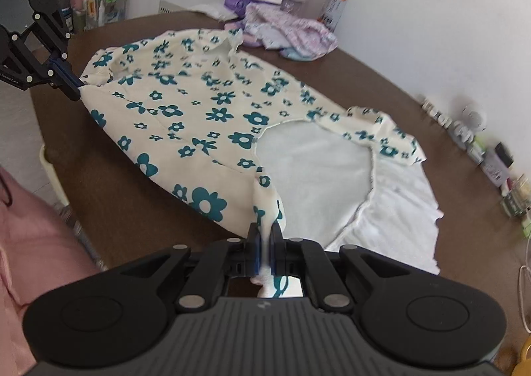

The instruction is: Fold clothes

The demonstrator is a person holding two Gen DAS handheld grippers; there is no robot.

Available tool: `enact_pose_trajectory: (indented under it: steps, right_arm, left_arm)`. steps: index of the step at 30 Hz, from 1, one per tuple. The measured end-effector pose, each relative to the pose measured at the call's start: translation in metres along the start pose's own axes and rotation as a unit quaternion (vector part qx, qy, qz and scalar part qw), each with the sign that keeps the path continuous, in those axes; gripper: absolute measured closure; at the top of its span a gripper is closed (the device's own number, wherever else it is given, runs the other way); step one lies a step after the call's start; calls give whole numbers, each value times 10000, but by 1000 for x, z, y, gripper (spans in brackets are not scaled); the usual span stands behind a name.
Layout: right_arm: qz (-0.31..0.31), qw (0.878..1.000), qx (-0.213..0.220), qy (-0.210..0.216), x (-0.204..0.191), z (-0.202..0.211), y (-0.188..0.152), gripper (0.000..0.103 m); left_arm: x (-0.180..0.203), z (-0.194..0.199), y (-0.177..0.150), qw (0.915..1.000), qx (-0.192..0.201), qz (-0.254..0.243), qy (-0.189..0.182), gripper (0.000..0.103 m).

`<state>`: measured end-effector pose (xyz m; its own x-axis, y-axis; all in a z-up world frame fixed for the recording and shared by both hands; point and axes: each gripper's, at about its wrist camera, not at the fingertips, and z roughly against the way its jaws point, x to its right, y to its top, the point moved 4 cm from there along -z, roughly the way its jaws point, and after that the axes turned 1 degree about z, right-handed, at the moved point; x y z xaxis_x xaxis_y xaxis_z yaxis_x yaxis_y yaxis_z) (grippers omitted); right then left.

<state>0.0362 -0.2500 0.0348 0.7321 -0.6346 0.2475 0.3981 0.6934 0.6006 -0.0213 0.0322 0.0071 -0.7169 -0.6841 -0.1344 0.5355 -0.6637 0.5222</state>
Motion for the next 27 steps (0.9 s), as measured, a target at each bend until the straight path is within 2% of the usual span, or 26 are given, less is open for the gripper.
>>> enact_pose_trajectory:
  steps: [3,4,5,6,7,9,12,15,18,21,25,27]
  right_arm:
    - [-102,9999,-59,108,-4,-4,-5,96]
    - [-174,9997,-27,147,-3,-1,-6,92]
    - [-286,9994,36,191,-1,2,-7,87]
    - [-454,9985,139,263,4,7,-7,82]
    - [-630,9971,247,338,9,13,-7,73]
    - [-1008,9931,472,381,24,20,-5,66]
    - [-1482,9864,652,273,43,22,-7,65]
    - [-1706,9841,489,37,53,9,-16,66]
    - [-1833,9829,198,4,53,-8,-29,66]
    - [-1959,9804,225,67,57,-9,-31,66]
    - [-1870,9802,581,-305,84,1,1,66]
    - [-1754,9817,609,-424,99,-9,25,66]
  left_arm:
    - [-5,8,2,9997,217,129,-30,90]
    - [-8,15,4,9989,403,235,-39,77]
    - [-11,22,7,9977,589,342,-48,59]
    - [-14,30,9,9959,784,459,-42,51]
    - [-16,37,11,9931,1000,614,16,45]
    - [-24,41,15,9886,1194,905,148,45]
    - [-32,35,18,9826,1262,1314,354,45]
    - [-38,15,14,9811,1045,1579,405,47]
    - [-42,-1,7,9809,825,1726,356,47]
    - [-54,11,11,9768,1053,1824,389,47]
    - [-92,29,43,9648,1413,2010,937,44]
    - [-118,16,62,9602,1338,2287,886,44]
